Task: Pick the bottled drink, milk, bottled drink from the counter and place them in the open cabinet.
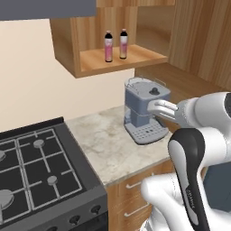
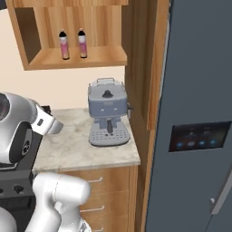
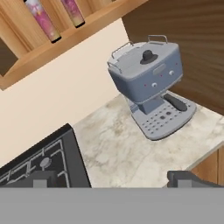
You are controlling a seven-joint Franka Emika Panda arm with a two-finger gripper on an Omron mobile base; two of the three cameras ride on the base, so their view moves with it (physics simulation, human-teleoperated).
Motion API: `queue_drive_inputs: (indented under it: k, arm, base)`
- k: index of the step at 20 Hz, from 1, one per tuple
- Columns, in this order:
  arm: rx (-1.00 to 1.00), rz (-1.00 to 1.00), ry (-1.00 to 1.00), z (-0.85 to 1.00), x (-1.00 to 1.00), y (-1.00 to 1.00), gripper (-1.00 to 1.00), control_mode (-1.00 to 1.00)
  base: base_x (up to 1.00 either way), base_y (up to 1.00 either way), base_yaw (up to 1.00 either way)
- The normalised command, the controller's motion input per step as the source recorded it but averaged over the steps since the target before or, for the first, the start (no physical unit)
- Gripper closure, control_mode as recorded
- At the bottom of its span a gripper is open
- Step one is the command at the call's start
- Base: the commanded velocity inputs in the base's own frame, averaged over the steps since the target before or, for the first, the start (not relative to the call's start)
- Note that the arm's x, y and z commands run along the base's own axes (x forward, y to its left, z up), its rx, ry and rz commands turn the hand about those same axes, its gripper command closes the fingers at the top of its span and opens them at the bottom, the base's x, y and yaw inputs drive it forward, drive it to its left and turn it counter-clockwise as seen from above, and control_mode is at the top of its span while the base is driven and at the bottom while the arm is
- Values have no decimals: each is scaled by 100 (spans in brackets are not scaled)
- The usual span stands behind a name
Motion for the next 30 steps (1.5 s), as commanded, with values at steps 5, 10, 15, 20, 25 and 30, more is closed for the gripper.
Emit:
queue_drive_inputs:
  k: [5, 10, 15, 20, 25, 30]
  arm:
    - [0, 0, 0, 0, 0, 0, -100, 100]
    - [0, 0, 0, 0, 0, 0, -100, 100]
    - [0, 0, 0, 0, 0, 0, -100, 100]
    - [0, 0, 0, 0, 0, 0, -100, 100]
    - [0, 0, 0, 0, 0, 0, -100, 100]
    - [0, 0, 0, 0, 0, 0, -100, 100]
  base:
    - [-98, 5, 1]
    - [-66, 2, 2]
    - [-17, 59, -41]
    - [-3, 85, -64]
    - [-17, 58, -82]
    - [-35, 21, -87]
